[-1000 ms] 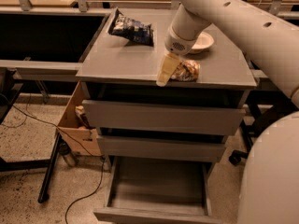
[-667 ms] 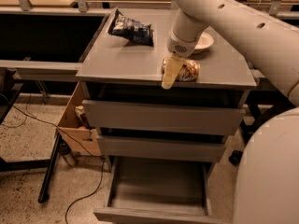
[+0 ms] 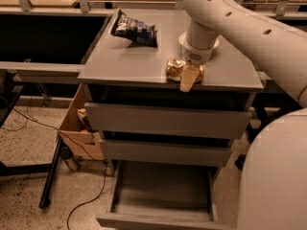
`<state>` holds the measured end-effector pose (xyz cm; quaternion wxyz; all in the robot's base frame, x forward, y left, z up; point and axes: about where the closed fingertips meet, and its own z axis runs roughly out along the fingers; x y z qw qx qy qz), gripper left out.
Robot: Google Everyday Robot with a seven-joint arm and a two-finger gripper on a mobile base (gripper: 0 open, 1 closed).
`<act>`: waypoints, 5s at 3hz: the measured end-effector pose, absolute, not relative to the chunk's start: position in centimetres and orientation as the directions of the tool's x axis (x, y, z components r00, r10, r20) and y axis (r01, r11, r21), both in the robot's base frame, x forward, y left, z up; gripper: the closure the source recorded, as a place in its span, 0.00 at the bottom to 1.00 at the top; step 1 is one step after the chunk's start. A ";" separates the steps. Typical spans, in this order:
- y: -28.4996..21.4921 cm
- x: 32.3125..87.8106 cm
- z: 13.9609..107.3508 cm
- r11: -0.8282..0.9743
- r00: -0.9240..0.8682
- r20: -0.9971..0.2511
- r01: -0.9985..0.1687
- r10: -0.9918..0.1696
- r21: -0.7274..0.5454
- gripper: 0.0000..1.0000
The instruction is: Place orange can into bottom drawer
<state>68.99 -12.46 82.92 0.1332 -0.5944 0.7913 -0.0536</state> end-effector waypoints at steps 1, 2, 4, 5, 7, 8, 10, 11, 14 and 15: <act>-15.0 67.4 83.3 0.309 -0.286 -0.130 -0.924 -0.949 -0.226 0.60; -17.7 64.5 86.2 0.306 -0.288 -0.110 -0.923 -0.951 -0.233 0.84; -20.3 57.5 90.5 0.231 -0.224 -0.057 -0.932 -0.973 -0.278 1.00; -20.7 54.9 88.0 0.229 -0.216 -0.078 -0.944 -0.973 -0.238 1.00; -20.3 53.7 79.6 0.299 -0.283 -0.152 -0.950 -0.947 -0.092 1.00; -19.0 55.8 75.4 0.313 -0.303 -0.173 -0.949 -0.937 -0.032 1.00; -20.0 57.3 68.1 0.379 -0.377 -0.230 -0.925 -0.897 0.037 1.00; -22.6 55.1 66.0 0.445 -0.448 -0.235 -0.893 -0.863 0.070 1.00; -23.0 48.1 59.3 0.405 -0.424 -0.232 -0.906 -0.875 0.127 1.00; -20.8 47.8 57.7 0.319 -0.329 -0.236 -0.944 -0.914 0.080 1.00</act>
Offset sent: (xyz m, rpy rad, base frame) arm -0.0928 -0.0891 0.0997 -0.0602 -0.0173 -0.0255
